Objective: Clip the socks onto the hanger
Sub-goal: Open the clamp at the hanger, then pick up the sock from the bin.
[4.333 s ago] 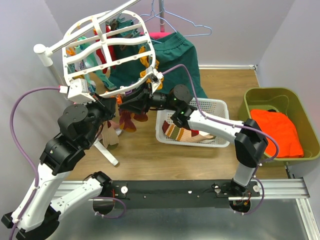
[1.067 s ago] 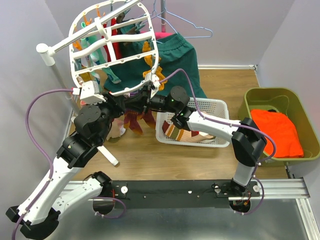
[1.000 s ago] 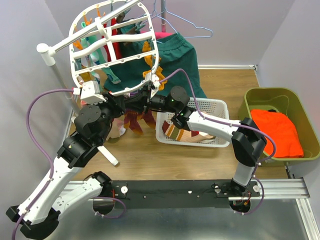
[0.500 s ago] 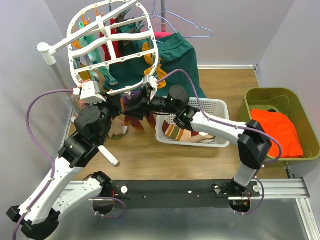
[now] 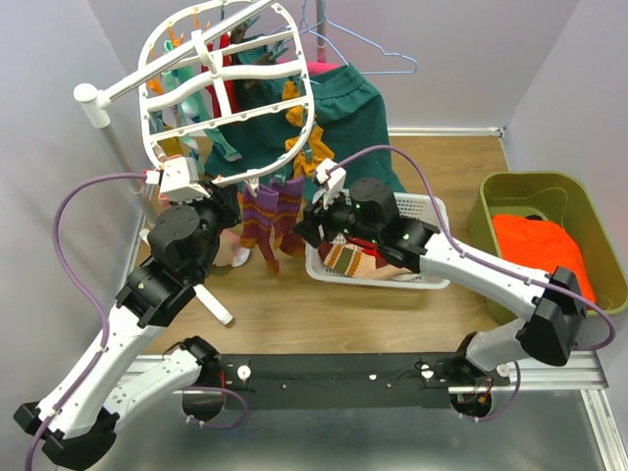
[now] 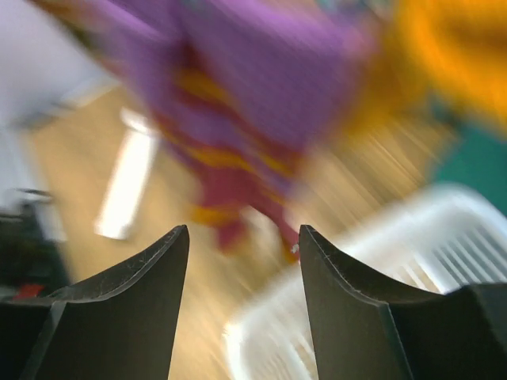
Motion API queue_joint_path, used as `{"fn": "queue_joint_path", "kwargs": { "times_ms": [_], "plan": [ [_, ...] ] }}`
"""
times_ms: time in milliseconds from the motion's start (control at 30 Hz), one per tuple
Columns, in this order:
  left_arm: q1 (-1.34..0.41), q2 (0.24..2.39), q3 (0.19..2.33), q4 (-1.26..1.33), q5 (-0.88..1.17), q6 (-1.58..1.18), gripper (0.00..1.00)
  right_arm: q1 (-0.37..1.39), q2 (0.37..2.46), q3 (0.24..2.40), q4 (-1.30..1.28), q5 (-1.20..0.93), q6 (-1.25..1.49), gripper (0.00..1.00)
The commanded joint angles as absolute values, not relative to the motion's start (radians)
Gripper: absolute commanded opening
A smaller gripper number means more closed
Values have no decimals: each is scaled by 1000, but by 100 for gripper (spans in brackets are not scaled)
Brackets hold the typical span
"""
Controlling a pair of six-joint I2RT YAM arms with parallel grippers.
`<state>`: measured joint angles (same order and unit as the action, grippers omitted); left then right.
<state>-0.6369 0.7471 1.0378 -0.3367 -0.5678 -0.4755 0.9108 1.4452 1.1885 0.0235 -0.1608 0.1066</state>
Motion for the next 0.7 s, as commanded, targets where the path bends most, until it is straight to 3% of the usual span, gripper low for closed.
{"fn": "queue_joint_path", "kwargs": {
  "times_ms": [0, 233, 500, 667],
  "plan": [
    [-632, 758, 1084, -365, -595, -480, 24, 888, 1422, 1118, -259, 181, 38, 65],
    [-632, 762, 1111, -400, -591, -486, 24, 781, 1477, 1063, -276, 11, 8, 57],
    [-632, 770, 1126, -416, -592, -488, 24, 770, 1647, 1078, -221, -216, -93, 56],
    [-632, 772, 1131, -414, -591, -495, 24, 770, 1724, 1086, -210, -223, -118, 56]
  ]
}}
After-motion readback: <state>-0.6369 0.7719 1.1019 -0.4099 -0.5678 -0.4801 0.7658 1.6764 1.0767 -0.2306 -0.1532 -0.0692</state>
